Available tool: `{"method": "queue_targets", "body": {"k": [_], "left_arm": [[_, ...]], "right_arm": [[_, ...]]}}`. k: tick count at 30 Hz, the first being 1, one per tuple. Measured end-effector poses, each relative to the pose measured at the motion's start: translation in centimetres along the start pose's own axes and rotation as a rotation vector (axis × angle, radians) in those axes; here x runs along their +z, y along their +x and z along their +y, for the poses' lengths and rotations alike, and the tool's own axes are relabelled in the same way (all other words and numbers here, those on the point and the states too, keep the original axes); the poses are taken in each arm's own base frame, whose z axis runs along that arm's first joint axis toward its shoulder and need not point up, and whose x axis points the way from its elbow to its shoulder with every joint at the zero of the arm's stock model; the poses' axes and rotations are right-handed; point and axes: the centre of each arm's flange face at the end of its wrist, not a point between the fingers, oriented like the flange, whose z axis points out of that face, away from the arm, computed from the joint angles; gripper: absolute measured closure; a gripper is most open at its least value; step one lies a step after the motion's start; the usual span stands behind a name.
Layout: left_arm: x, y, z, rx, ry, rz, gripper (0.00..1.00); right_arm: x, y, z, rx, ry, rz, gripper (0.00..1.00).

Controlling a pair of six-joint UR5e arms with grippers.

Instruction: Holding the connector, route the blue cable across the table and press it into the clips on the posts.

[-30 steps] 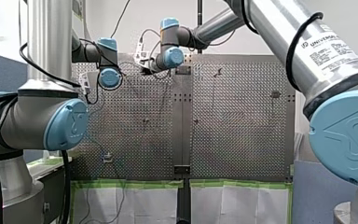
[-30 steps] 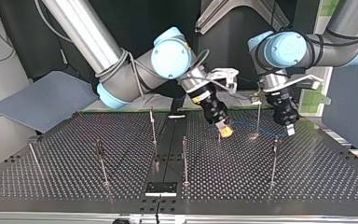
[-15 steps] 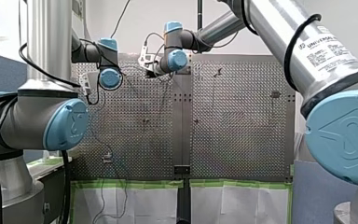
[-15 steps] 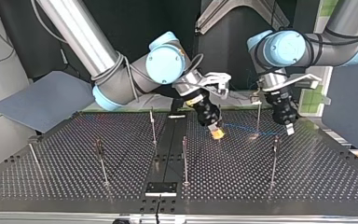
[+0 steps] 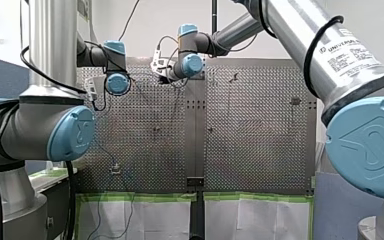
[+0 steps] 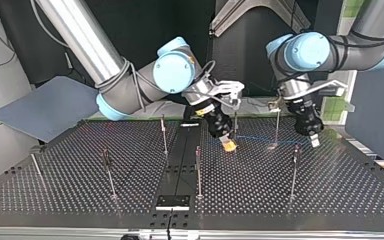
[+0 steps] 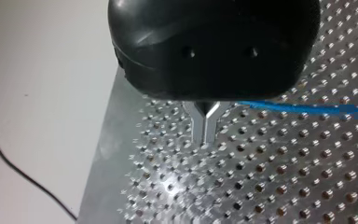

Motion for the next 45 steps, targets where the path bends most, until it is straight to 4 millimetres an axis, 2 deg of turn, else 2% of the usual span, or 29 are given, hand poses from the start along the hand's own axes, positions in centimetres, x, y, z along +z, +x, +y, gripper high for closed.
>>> {"method": "queue_targets", "body": {"k": [7,17,23,31,45], "left_arm": [[1.5,0.4,0.1,0.003,0.026,-0.021,1.00],[6.3,2.0,-0.4,0.005,0.049,-0.036,1.00],[8.5,2.9,0.3,-0.005,0.048,-0.043,1.00],[9.5,2.9,1.4,-0.012,0.056,-0.048,1.00],[11.1,2.0,2.6,-0.015,0.069,-0.066,1.00]], "right_arm": [[0.1,0.1,0.4,0.002,-0.006,0.006,1.00],[0.5,0.5,0.4,-0.002,0.000,0.041,1.00],[0.6,0.6,0.3,-0.003,0.005,0.056,1.00],[0.7,0.8,0.5,0.000,0.004,0.065,1.00],[1.1,2.8,0.2,-0.008,0.011,0.108,1.00]]}}
